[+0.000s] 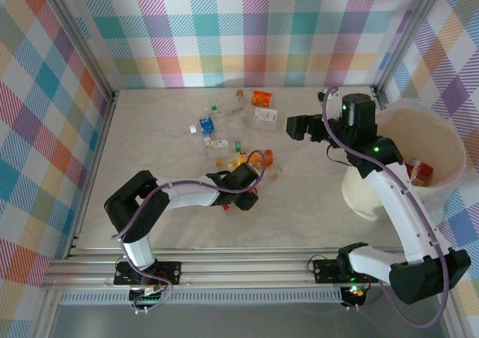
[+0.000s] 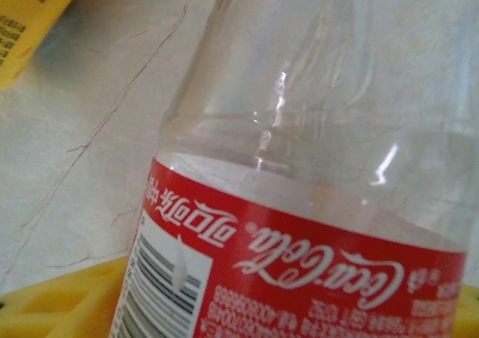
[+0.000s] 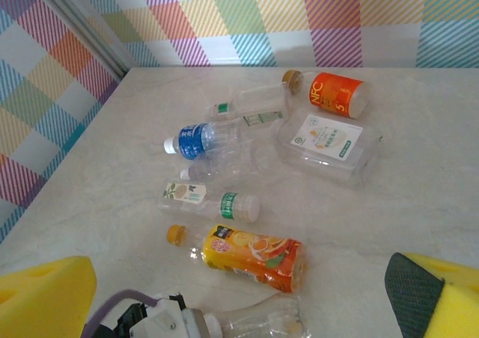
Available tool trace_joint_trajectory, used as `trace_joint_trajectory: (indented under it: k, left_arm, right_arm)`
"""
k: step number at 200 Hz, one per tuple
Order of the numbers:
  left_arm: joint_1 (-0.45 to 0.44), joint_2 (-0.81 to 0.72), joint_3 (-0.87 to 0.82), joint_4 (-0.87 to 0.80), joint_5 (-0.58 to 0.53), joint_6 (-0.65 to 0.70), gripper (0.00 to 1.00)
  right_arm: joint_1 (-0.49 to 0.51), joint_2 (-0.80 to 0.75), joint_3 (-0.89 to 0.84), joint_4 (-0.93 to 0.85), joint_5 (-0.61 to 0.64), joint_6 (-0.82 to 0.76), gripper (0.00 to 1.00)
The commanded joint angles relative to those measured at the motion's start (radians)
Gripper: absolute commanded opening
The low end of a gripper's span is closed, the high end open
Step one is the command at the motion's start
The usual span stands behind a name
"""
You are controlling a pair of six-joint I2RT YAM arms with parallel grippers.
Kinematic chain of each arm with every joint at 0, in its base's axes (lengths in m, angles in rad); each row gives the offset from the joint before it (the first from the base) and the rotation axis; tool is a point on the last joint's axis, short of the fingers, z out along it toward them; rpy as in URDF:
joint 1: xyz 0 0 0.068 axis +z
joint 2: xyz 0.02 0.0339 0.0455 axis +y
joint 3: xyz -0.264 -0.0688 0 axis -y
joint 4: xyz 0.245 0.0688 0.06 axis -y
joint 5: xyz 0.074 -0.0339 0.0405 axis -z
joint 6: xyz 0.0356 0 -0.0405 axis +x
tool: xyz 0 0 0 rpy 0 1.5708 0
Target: Put the plastic bottles in the bin
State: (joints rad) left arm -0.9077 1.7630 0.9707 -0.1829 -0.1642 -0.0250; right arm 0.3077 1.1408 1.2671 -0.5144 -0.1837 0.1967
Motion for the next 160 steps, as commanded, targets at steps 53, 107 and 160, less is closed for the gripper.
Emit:
trace_joint_trajectory:
  k: [53, 107, 160]
  left_arm:
    - [0.012, -0.155, -0.023, 0.089, 0.111, -0.162, 0.47]
    - [0.068, -0.257, -0.055, 0.233, 0.210, -0.281, 0.42]
    - [0.112, -0.354, -0.093, 0.454, 0.303, -0.423, 0.41]
  right_arm:
    - [0.005, -0.078, -0.108, 0.134, -0.004, 0.074, 1.00]
    - [0.005, -0.069, -0.111, 0.154, -0.066, 0.101, 1.00]
    - [0.005, -0.033, -0.106, 0.143, -0.143, 0.144, 1.00]
